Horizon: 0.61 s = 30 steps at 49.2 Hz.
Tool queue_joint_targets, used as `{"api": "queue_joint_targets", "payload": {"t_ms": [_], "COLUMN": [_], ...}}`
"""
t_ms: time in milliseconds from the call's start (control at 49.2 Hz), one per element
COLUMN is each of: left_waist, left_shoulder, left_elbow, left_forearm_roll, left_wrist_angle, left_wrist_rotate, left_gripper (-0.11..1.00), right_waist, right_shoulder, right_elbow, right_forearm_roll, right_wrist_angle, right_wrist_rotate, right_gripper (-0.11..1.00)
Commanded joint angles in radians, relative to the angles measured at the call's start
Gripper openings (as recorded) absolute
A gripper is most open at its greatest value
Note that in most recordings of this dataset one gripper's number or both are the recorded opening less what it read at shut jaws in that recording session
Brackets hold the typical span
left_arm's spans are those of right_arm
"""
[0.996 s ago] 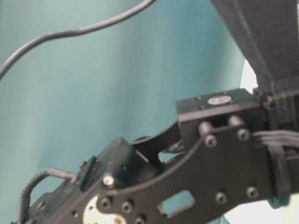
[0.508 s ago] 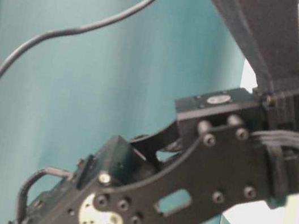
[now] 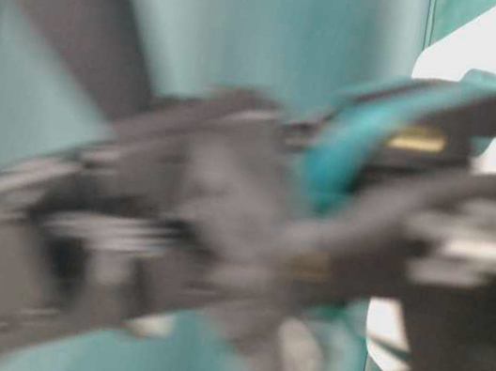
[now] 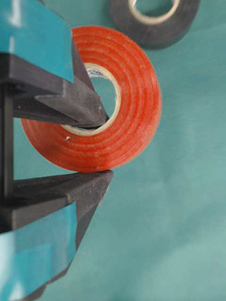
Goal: Pick up the tape from a random location and place it into the white case.
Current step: 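Spread the left fingers inside the core and lift the orange-red roll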
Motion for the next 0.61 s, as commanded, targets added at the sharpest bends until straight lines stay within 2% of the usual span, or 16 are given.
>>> {"api": "queue_joint_targets", "payload": {"t_ms": [0, 244, 447, 590], "left_waist": [-0.003, 0.005, 0.0, -0.012], "left_shoulder": [-0.083, -0.138, -0.195, -0.245], "left_elbow": [-0.035, -0.086, -0.129, -0.13], "left_forearm_roll": [0.011, 0.012, 0.012, 0.012], "left_wrist_angle": [0.025, 0.126, 0.175, 0.189], "left_wrist_rotate": [0.002, 0.017, 0.018, 0.015], "left_gripper": [0.23, 0.23, 0.23, 0.23], "right_waist": [0.0, 0.0, 0.0, 0.0], "right_shoulder": [0.008, 0.008, 0.009, 0.012], "right_elbow": [-0.018, -0.018, -0.017, -0.018], "right_forearm_roll": [-0.002, -0.009, -0.015, -0.037], "right_wrist_angle": [-0.006, -0.006, -0.005, -0.006], "right_wrist_rotate": [0.0, -0.002, -0.002, -0.002], "right_gripper": [0.86, 0.86, 0.86, 0.86]}}
